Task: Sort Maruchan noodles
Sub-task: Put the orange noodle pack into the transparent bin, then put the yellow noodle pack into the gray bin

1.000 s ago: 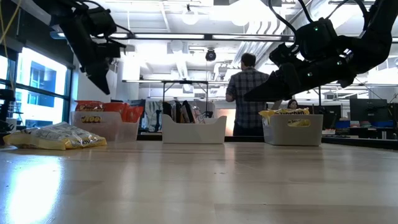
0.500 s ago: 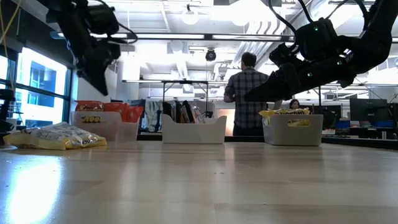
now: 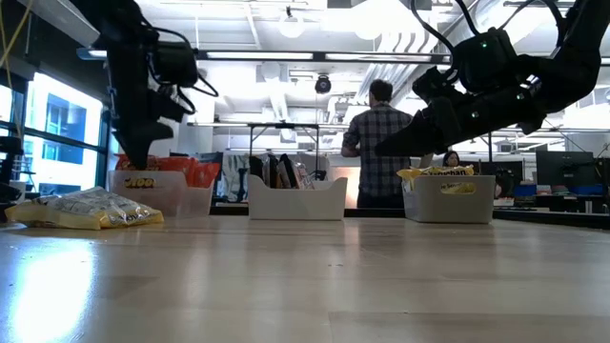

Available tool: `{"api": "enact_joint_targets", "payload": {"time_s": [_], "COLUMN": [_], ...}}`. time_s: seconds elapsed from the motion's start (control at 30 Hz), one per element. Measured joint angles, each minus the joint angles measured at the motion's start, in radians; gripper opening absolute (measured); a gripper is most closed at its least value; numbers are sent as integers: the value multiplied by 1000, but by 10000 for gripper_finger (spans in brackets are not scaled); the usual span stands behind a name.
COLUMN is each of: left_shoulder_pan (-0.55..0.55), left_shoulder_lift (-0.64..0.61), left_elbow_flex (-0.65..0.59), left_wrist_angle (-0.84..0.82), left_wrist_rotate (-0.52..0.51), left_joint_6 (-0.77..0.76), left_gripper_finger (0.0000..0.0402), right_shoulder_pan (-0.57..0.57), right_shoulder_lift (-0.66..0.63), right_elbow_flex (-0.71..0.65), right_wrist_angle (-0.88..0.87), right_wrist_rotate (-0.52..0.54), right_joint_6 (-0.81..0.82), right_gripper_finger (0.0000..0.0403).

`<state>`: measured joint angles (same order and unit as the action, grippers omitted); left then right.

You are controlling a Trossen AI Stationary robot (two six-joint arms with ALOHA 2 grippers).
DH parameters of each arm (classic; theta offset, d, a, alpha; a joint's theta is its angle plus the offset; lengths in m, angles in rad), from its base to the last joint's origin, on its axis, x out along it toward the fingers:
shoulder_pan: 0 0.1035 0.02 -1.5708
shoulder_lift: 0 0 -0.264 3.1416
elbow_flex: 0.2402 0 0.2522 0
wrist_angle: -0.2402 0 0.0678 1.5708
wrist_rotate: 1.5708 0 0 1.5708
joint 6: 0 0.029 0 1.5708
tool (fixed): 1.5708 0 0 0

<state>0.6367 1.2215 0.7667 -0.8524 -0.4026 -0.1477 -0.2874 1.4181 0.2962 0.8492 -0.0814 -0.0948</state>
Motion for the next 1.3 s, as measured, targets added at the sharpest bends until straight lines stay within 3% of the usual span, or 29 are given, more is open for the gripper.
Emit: {"api": "enact_joint_targets", "payload": {"time_s": [0.17,0.37,0.83,1.1,1.3], "left_shoulder_pan": [16,4,-69,-212,-348], "left_shoulder_lift": [10,6,-26,-113,-107], "left_elbow_flex": [-1,-1,-1,-1,-47], "left_wrist_angle": [73,158,154,249,503], "left_wrist_rotate": [-48,-23,-30,-1,78], "left_joint_6": [-6,26,21,-63,-68], "left_gripper_finger": [0,0,0,0,0], "right_shoulder_pan": [0,0,0,-1,-1], "right_shoulder_lift": [0,0,0,0,0], "right_elbow_flex": [0,0,0,0,0], "right_wrist_angle": [0,0,-7,-23,-23], "right_wrist_rotate": [0,0,0,26,26], "right_joint_6": [0,0,0,-11,-11], "right_gripper_finger": [204,204,204,204,204]}}
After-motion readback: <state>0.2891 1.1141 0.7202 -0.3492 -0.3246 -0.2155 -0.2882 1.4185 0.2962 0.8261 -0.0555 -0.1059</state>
